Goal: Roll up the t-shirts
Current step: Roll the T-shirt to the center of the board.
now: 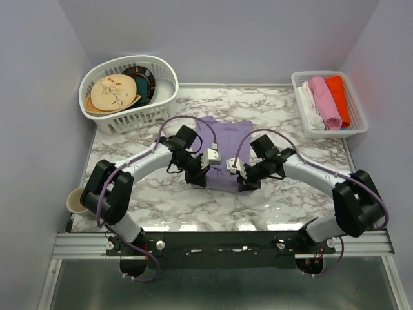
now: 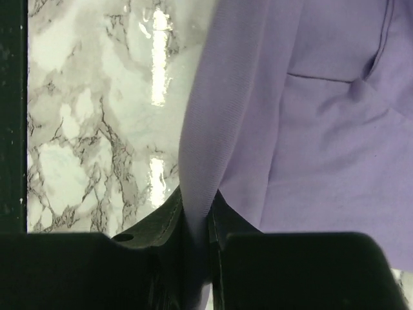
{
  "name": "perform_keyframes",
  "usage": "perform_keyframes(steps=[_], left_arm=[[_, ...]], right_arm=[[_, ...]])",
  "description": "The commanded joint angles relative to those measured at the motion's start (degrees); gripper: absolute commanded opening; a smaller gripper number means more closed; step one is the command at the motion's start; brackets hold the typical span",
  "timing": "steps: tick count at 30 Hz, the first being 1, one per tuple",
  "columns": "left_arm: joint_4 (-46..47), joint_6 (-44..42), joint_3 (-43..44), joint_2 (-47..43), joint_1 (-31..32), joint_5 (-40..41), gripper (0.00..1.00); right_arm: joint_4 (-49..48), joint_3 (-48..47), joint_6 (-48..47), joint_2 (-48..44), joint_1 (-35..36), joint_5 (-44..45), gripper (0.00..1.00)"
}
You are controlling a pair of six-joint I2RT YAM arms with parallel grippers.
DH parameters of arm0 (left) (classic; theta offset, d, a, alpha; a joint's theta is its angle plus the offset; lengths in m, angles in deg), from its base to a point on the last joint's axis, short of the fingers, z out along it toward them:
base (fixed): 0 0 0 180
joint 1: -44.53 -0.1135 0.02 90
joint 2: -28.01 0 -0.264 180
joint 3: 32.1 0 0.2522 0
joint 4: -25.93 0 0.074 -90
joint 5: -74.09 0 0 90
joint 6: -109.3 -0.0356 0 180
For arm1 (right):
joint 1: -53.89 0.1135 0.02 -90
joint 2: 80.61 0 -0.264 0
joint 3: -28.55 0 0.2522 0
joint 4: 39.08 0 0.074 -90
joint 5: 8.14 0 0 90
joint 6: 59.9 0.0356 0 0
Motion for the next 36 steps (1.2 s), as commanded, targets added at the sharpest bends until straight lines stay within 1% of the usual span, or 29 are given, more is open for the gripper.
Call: perform_keyframes(steps=[1, 3, 5, 6, 7, 8, 10, 14, 19, 20, 24, 27, 30, 31, 32, 33, 35, 36], left_arm=[[-12.38, -4.57, 5.71, 6.91, -2.56, -5.66, 0.0], [-14.93, -6.51, 8.69, 10.86, -3.09, -7.15, 0.0], [-20.29, -10.63, 10.89, 15.42, -3.27, -8.3, 0.0], [-21.96, -11.86, 12.64, 16.75, -3.53, -8.65, 0.0], [-25.46, -13.35, 13.44, 17.9, -3.79, -9.18, 0.0], [-26.88, -15.63, 14.06, 20.08, -4.06, -9.53, 0.0], [-28.91, -16.62, 15.12, 21.51, -5.2, -9.71, 0.0], [-27.52, -14.87, 17.05, 24.14, -7.75, -9.45, 0.0], [-26.73, -10.65, 23.11, 28.98, -10.03, -7.78, 0.0], [-26.46, -9.86, 23.73, 30.2, -10.04, -7.08, 0.0], [-28.56, -9.15, 28.03, 33.81, -10.21, -5.67, 0.06], [-26.82, -5.82, 27.96, 34.87, -10.3, -4.79, 0.07], [-22.6, -1.34, 26.29, 34.35, -10.47, -2.77, 0.11], [-20.5, -0.37, 25.94, 34.17, -10.47, -1.81, 0.13], [-19.26, 0.86, 25.76, 33.99, -10.74, -1.19, 0.17], [-18.12, 4.0, 25.58, 33.91, -10.83, -0.92, 0.23], [-17.4, 5.87, 26.19, 33.64, -11.97, -1.18, 0.29], [-18.36, 3.7, 27.5, 33.38, -12.49, -2.14, 0.35]], right_arm=[[17.76, -5.69, -5.88, 8.94, -6.21, -6.65, 0.23], [20.93, -9.64, -8.95, 13.69, -7.36, -7.54, 0.23], [27.17, -13.16, -11.24, 17.21, -8.59, -9.12, 0.23], [29.37, -17.09, -13.34, 21.31, -8.77, -9.47, 0.23], [33.3, -18.87, -14.15, 22.83, -9.47, -10.17, 0.22], [35.17, -20.45, -15.02, 24.5, -9.82, -10.35, 0.22], [38.77, -24.67, -17.14, 27.85, -10.52, -10.71, 0.22], [43.88, -30.56, -20.04, 32.33, -11.14, -10.44, 0.23], [51.69, -37.42, -22.06, 39.27, -11.41, -10.71, 0.23], [52.49, -39.26, -22.41, 41.37, -11.41, -10.36, 0.23], [54.0, -42.26, -21.63, 45.17, -11.5, -9.39, 0.23], [53.82, -44.71, -18.74, 47.88, -11.58, -9.21, 0.23], [53.47, -46.83, -15.22, 50.43, -11.58, -7.9, 0.23], [52.08, -46.83, -13.99, 50.97, -11.58, -6.24, 0.24], [52.67, -47.7, -13.28, 51.58, -11.58, -6.31, 0.24], [52.94, -48.41, -12.32, 52.2, -11.58, -6.66, 0.24], [54.17, -51.22, -10.56, 54.74, -11.58, -5.87, 0.25], [54.69, -52.19, -8.9, 55.88, -11.58, -5.7, 0.25]])
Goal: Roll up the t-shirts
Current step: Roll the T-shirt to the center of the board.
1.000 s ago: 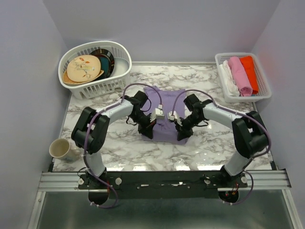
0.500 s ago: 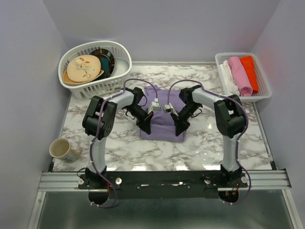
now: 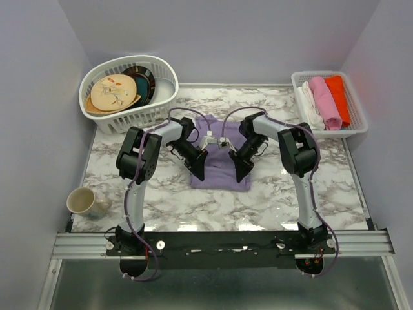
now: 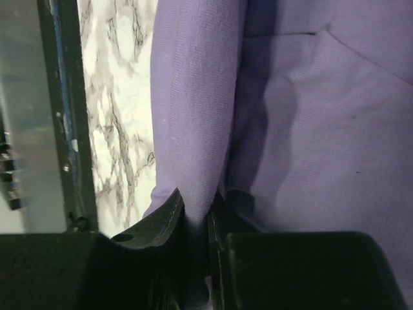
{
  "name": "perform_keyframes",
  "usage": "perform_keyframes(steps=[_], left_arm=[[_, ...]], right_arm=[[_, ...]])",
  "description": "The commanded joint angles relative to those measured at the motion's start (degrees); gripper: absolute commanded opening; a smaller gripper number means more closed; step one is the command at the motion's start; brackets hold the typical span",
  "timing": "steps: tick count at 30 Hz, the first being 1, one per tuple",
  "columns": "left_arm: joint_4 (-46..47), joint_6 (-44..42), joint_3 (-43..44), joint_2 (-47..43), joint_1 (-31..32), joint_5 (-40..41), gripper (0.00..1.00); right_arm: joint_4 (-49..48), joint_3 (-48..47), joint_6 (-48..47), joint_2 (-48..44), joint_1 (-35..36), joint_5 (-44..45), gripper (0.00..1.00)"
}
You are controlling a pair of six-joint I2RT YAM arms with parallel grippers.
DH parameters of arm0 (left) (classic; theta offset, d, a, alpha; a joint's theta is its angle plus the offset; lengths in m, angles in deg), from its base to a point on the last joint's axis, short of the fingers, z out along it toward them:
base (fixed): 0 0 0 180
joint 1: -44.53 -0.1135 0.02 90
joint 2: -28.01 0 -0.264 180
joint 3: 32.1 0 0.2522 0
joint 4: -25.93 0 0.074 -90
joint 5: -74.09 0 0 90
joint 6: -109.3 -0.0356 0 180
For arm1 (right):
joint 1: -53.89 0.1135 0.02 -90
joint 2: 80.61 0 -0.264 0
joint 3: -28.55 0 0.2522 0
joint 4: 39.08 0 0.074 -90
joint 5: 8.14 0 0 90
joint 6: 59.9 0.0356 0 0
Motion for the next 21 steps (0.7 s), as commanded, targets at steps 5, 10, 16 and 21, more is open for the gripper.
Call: perform_keyframes(steps=[5, 10, 16, 21], left_arm=[[1.37, 0.04, 1.71, -5.97, -6.21, 8.45, 0.47], [-1.17, -4.0, -2.59, -15.91, -6.48, 13.55, 0.48], [18.41, -9.27, -23.21, -43.83, -1.67, 24.85, 0.56], [49.15, -11.19, -50.44, -68.64, 11.24, 36.49, 0.9]], right_arm=[[7.69, -10.12, 11.45, 10.91, -0.65, 8.43, 0.25], [9.36, -13.47, 14.97, 13.91, -0.48, 9.92, 0.25], [10.24, -14.52, 15.41, 15.22, 0.49, 11.16, 0.25], [10.15, -14.88, 16.82, 15.75, 0.66, 11.6, 0.25]])
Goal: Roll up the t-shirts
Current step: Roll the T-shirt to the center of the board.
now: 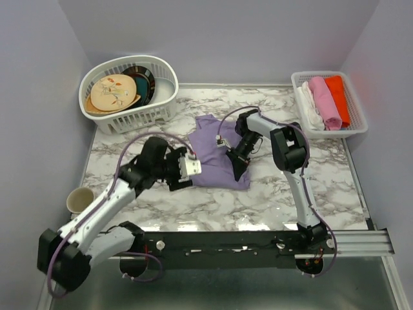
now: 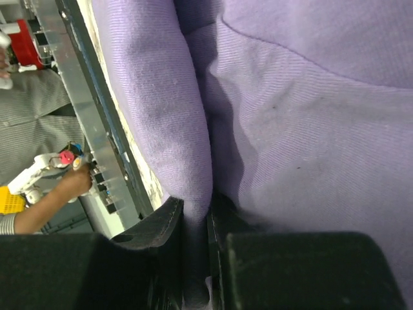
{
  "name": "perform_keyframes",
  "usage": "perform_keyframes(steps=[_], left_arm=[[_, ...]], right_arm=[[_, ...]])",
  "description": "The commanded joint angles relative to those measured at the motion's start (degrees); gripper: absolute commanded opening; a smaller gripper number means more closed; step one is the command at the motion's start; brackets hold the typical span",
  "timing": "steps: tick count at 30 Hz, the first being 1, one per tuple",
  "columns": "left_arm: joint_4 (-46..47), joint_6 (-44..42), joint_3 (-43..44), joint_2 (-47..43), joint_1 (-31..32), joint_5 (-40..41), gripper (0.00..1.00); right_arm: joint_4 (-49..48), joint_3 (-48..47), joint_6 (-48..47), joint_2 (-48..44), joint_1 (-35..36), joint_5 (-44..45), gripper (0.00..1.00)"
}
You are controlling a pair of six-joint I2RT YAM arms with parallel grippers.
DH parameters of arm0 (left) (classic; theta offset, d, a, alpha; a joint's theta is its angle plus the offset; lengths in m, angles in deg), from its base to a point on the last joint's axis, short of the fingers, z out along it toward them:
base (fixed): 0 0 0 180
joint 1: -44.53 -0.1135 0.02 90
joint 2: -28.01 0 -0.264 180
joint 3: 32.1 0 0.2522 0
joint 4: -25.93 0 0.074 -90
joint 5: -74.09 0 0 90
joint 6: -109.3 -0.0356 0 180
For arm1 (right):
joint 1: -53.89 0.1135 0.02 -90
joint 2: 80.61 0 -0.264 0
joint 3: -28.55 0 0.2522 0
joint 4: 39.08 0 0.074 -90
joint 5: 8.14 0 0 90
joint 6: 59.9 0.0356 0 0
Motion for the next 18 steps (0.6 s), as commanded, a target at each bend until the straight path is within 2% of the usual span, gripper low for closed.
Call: perform_keyframes(steps=[1, 2, 6, 7, 10, 18], left_arm=[[36.19, -4.93, -22.58, -15.02, 14.18, 15.18, 0.93], [38.87, -5.2, -24.69, -16.25, 16.83, 19.1, 0.95], [53.89, -8.1, -36.01, -15.91, 23.96, 24.74, 0.9], [60.45, -10.19, -37.7, -15.04, 25.37, 25.99, 0.89], [69.01, -13.19, -41.32, -9.77, 28.02, 28.02, 0.87], [79.57, -16.8, -42.46, 4.47, 30.3, 29.69, 0.82]], right_arm=[[0.34, -0.54, -0.67, 4.69, 0.36, 9.34, 0.25], [0.34, -0.71, -0.41, 4.78, 0.36, 9.43, 0.25], [0.34, -1.07, 0.65, 5.31, 0.71, 10.13, 0.26], [0.34, -0.98, 0.65, 5.31, 0.8, 10.05, 0.26], [0.43, -0.71, 0.04, 5.05, 0.71, 9.79, 0.26], [0.43, -0.63, -0.05, 5.04, 0.71, 9.43, 0.26]])
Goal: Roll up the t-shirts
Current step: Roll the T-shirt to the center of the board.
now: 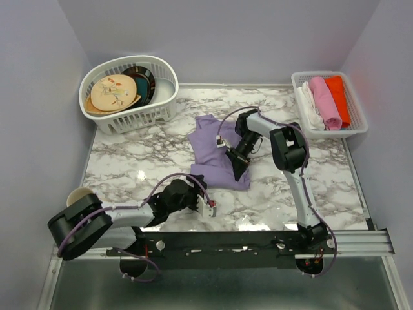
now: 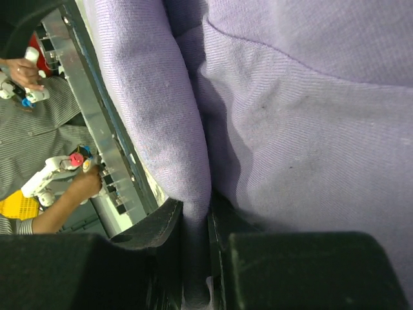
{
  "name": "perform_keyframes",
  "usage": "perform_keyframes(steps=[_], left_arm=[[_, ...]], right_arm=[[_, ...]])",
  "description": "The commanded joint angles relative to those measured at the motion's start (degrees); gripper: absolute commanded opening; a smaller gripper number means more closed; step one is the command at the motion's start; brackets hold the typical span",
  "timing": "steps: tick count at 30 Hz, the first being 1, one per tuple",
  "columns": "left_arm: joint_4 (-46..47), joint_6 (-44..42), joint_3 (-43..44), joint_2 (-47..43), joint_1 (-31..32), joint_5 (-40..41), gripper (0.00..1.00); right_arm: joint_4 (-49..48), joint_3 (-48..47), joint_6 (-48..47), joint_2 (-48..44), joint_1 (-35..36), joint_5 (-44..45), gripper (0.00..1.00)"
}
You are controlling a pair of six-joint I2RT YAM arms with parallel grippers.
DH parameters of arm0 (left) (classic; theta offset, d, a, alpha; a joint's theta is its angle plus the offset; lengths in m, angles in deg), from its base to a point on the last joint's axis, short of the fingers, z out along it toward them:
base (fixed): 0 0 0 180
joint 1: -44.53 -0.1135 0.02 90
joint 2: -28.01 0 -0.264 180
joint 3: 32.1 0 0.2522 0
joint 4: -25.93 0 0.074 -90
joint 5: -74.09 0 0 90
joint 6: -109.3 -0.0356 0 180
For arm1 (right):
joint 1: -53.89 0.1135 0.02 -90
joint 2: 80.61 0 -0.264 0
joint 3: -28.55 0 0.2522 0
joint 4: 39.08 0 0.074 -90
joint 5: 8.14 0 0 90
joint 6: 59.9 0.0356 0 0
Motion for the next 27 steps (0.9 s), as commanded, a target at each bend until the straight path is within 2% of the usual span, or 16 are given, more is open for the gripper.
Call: perform_keyframes(steps=[1, 5, 13, 17, 19, 20, 21, 24, 25, 26, 27], left_arm=[[13.33, -4.08, -0.28, 6.97, 1.47, 3.42, 0.81], [15.88, -5.05, 1.3, 13.12, 1.56, 3.42, 0.78], [14.92, -8.12, 3.41, 19.81, 2.0, 3.51, 0.65], [14.76, -10.41, 4.73, 23.06, 2.09, 6.49, 0.61], [11.17, -10.51, 7.87, 24.82, 2.09, 7.37, 0.52], [6.1, -10.42, 9.2, 25.26, 2.09, 7.72, 0.5], [4.31, -9.63, 10.34, 26.13, 2.09, 8.07, 0.42], [-2.81, -8.14, 14.74, 27.19, 1.92, 8.6, 0.32], [-4.4, -6.83, 16.66, 27.37, 1.74, 8.52, 0.3], [-7.8, -6.38, 17.64, 27.55, 1.57, 8.43, 0.28], [-9.58, -5.94, 18.52, 27.63, 1.39, 7.82, 0.22]], right_arm=[[-0.12, 0.44, -2.96, 4.17, 0.32, 9.0, 0.26], [-0.12, 0.36, -2.78, 4.35, 0.32, 8.99, 0.26], [-0.12, 0.27, -2.78, 4.35, 0.32, 8.91, 0.27], [-0.12, 0.36, -3.14, 4.26, 0.23, 8.64, 0.27], [-0.12, 0.44, -3.14, 4.26, 0.23, 8.64, 0.27], [-0.12, 0.45, -3.14, 4.26, 0.31, 8.73, 0.28], [-0.12, 0.45, -3.14, 4.17, 0.32, 8.64, 0.28], [-0.12, 0.45, -3.22, 4.17, 0.23, 8.56, 0.32], [-0.21, 0.62, -3.57, 4.0, 0.23, 8.47, 0.34], [-0.21, 0.62, -3.84, 3.73, 0.14, 8.56, 0.44], [-0.21, 0.71, -3.75, 3.56, 0.05, 8.73, 0.48]])
